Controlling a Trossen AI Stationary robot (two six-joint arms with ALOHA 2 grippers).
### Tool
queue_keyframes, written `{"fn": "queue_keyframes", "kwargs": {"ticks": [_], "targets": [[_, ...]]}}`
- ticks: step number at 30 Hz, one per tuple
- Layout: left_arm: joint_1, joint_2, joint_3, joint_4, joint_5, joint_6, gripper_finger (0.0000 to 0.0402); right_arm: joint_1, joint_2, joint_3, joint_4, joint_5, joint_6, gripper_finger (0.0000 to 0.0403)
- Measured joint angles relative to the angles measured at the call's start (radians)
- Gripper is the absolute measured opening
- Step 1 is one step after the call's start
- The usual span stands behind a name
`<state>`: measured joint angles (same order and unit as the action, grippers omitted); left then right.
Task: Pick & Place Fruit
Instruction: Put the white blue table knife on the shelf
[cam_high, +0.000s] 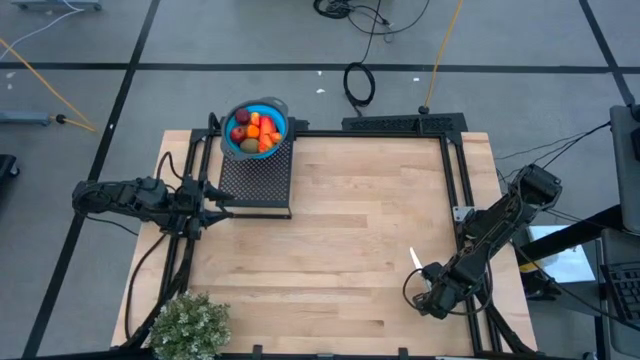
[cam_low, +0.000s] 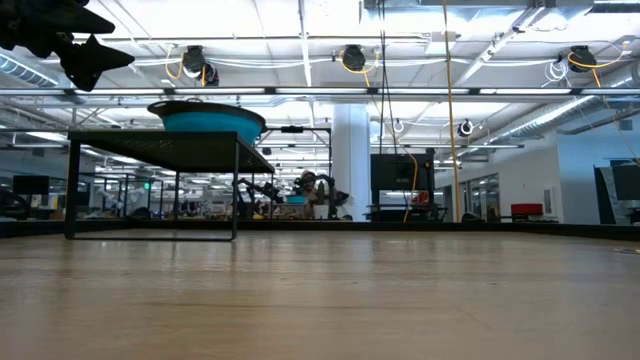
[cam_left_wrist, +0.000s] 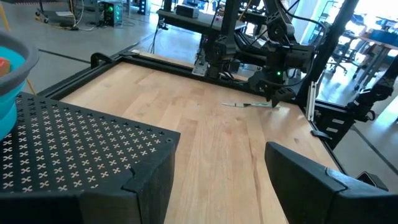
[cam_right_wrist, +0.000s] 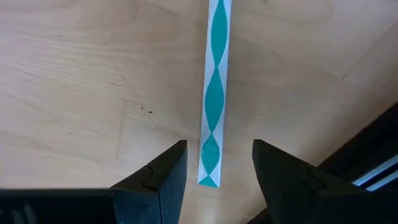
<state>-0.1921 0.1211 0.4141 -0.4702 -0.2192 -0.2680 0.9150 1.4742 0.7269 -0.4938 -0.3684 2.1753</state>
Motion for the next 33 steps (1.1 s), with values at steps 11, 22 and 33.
{"fn": "queue_keyframes", "kwargs": {"ticks": [11,22,33], "targets": [[0.0,0.0,0.0,0.001,0.0,-0.006,0.025,0.0,0.0,0.0,0.013,-0.006,-0.004,0.0173],[0.0,0.0,0.0,0.002,-0.01,-0.023,0.025,-0.034,0.003,-0.003,0.025,-0.051,-0.018,0.015],[0.0,0.0,0.001,0.005,-0.018,-0.022,0.025,-0.102,0.036,-0.001,0.109,0.102,-0.002,0.0046]]}}
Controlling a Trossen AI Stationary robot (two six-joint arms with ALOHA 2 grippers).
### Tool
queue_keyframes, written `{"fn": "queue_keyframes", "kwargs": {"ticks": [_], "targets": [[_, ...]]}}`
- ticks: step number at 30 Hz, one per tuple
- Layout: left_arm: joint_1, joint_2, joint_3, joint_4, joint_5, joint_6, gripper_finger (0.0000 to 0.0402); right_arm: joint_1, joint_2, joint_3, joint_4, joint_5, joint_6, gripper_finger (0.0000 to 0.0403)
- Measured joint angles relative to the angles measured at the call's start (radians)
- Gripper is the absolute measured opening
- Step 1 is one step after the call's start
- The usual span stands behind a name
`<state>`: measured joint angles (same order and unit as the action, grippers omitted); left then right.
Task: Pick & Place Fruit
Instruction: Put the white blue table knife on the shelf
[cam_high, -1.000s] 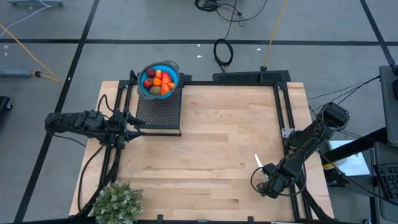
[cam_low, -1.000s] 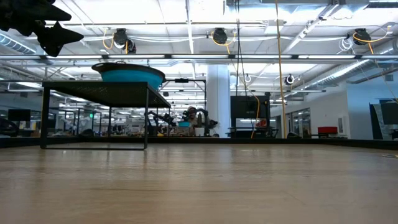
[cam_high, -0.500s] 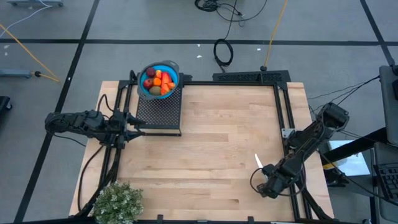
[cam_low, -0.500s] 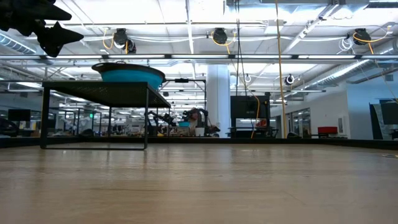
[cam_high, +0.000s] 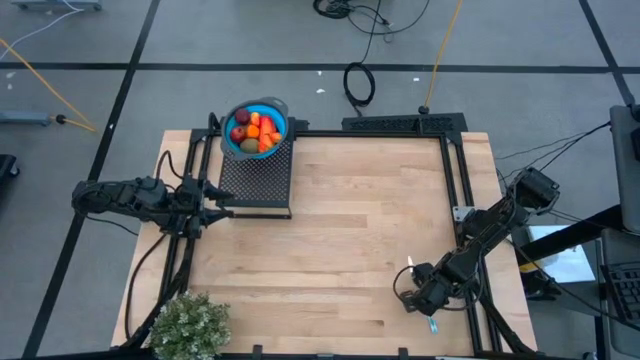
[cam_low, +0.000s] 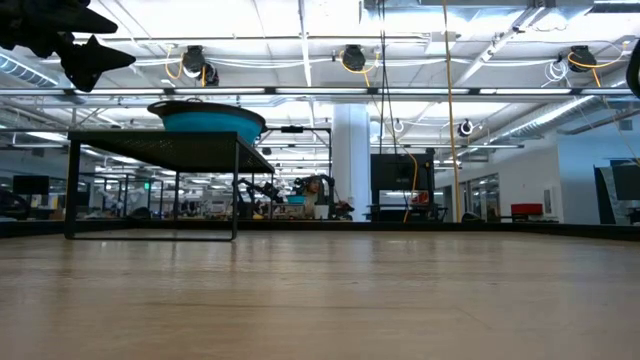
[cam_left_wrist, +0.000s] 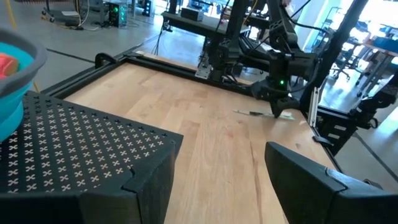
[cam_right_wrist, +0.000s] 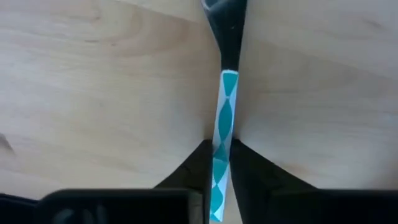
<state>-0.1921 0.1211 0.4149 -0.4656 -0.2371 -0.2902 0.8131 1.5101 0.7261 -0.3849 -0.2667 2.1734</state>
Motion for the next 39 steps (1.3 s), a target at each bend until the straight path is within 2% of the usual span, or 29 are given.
{"fn": "queue_keyframes", "kwargs": {"ticks": [4,24,33,39], "targets": [[0.0,0.0,0.0,0.0,0.0,-0.007,0.025,0.0,0.005,0.0,0.011,0.0,-0.01,0.003],[0.001,0.0,0.0,-0.001,0.001,-0.009,0.025,-0.009,-0.032,-0.002,-0.04,0.085,-0.047,0.0029],[0.001,0.0,0.0,0.002,0.002,-0.01,0.025,-0.019,-0.096,-0.003,-0.054,0.243,-0.047,0.0027],[0.001,0.003,0.0,0.081,0.001,-0.006,0.025,-0.061,-0.142,-0.003,-0.054,0.368,-0.115,0.0025]]}}
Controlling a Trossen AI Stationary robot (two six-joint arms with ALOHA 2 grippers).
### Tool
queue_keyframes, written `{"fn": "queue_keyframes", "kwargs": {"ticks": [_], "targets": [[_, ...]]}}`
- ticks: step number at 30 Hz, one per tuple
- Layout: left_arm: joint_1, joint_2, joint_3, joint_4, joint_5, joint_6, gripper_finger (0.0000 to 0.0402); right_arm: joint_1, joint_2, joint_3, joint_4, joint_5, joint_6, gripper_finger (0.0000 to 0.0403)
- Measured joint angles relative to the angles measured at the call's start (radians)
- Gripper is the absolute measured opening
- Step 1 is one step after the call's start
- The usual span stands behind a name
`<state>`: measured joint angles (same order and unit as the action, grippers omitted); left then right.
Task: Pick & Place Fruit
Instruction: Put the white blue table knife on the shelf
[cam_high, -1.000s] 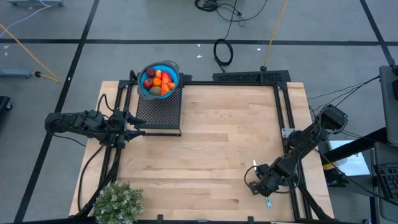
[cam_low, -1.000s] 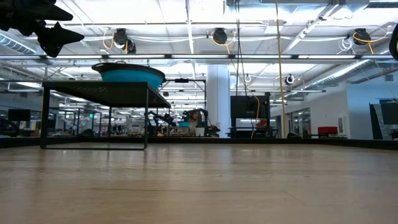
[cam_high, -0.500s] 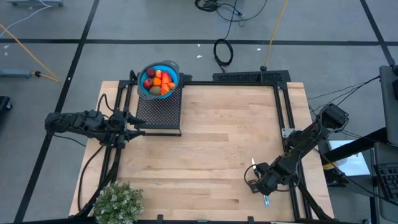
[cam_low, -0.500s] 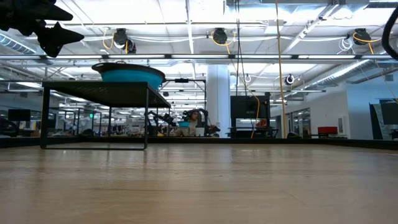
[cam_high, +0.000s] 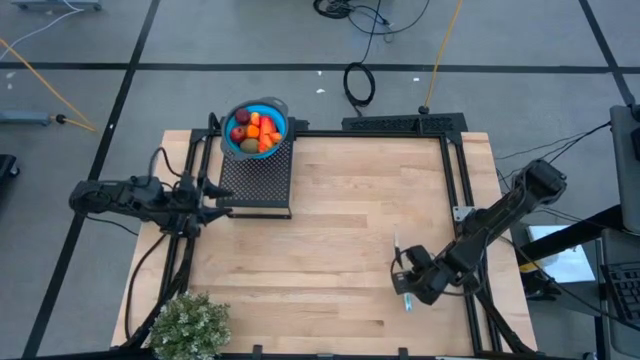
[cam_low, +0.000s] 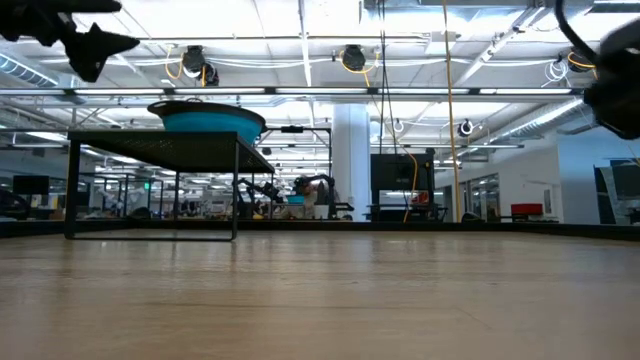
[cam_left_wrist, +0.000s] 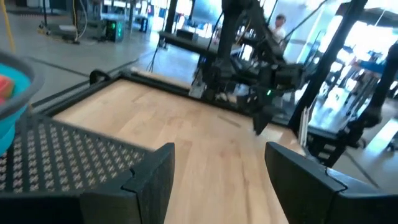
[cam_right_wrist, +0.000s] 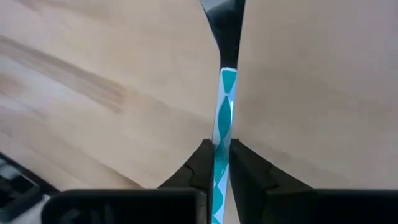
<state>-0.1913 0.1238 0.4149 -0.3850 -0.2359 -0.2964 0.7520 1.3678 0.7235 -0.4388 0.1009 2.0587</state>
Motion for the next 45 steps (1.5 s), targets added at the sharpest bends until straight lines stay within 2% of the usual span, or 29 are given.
{"fn": "queue_keyframes", "kwargs": {"ticks": [7,12,16,23,30,36,40,45], "targets": [[0.0,0.0,0.0,0.153,0.0,0.003,0.025,-0.09,-0.064,0.0,0.02,0.151,-0.15,0.0025],[0.0,0.007,0.0,0.229,-0.001,-0.002,0.025,-0.171,-0.107,0.001,0.096,0.247,-0.297,0.0026],[-0.001,0.053,0.0,0.287,-0.001,-0.013,0.025,-0.247,-0.128,0.001,0.194,0.273,-0.444,0.0024],[0.0,0.252,0.0,0.452,0.012,-0.032,0.025,-0.377,-0.133,0.001,0.414,0.27,-0.712,0.0025],[0.0,0.486,-0.001,0.78,0.083,-0.043,0.025,-0.469,-0.133,0.001,0.634,0.265,-0.935,0.0024],[0.0,0.658,-0.001,1.006,0.088,-0.091,0.025,-0.517,-0.133,0.001,0.779,0.261,-1.081,0.0024],[0.0,0.75,0.048,1.019,0.088,-0.133,0.025,-0.539,-0.133,0.001,0.854,0.256,-1.148,0.0024],[0.0,0.862,0.204,0.902,0.088,-0.132,0.025,-0.55,-0.133,0.001,0.911,0.231,-1.206,0.0024]]}}
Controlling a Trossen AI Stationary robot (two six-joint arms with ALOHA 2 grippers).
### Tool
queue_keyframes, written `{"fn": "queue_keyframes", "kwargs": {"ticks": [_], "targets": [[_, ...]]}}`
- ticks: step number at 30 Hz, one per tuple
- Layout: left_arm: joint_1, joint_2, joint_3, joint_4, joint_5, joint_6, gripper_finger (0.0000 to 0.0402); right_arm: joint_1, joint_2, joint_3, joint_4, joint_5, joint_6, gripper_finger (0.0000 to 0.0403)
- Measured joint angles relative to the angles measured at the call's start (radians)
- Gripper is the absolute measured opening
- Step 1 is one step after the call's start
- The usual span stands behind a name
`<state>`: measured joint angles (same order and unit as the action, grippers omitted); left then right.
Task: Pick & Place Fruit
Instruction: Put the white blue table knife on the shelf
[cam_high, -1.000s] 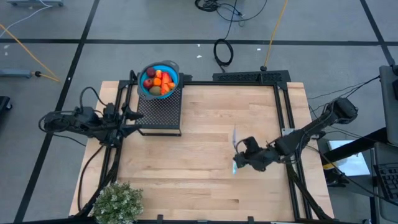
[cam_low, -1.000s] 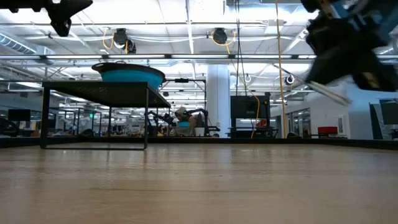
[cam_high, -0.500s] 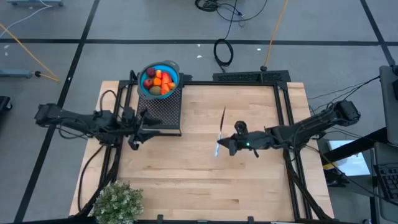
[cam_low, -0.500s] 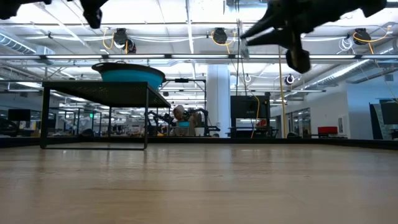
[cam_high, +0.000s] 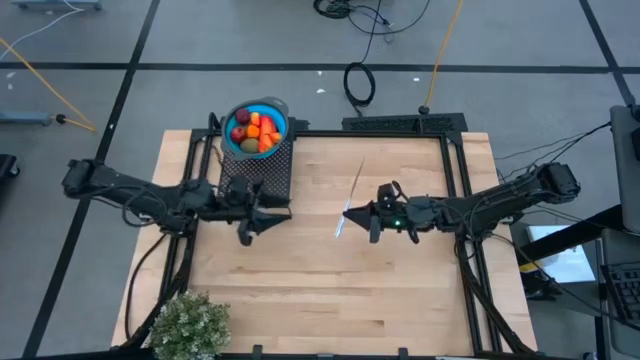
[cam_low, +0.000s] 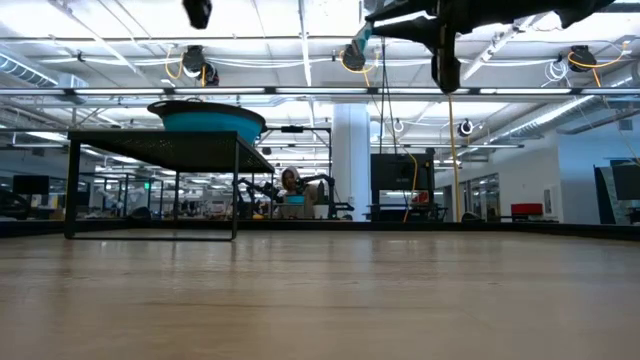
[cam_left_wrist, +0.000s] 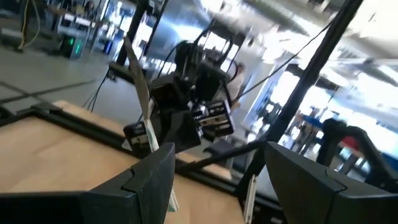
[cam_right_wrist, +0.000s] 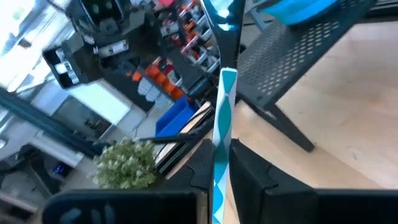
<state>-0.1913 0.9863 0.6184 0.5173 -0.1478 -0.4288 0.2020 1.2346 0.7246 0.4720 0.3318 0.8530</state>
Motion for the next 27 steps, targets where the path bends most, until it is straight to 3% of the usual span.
{"fn": "queue_keyframes", "kwargs": {"ticks": [9,15,22,27], "targets": [[0.002,0.184,0.304,-0.321,0.003,0.001,0.025,0.002,0.0,0.001,0.045,-0.028,-0.095,0.0024],[0.02,0.299,0.458,-0.45,0.091,-0.04,0.025,0.003,0.0,0.001,0.129,-0.103,-0.173,0.0024],[0.065,0.45,0.614,-0.509,0.231,-0.099,0.025,0.017,0.0,0.001,0.189,-0.181,-0.226,0.0024],[0.089,0.499,0.662,-0.509,0.235,-0.133,0.025,0.051,0.0,0.001,0.199,-0.182,-0.249,0.0024]]}}
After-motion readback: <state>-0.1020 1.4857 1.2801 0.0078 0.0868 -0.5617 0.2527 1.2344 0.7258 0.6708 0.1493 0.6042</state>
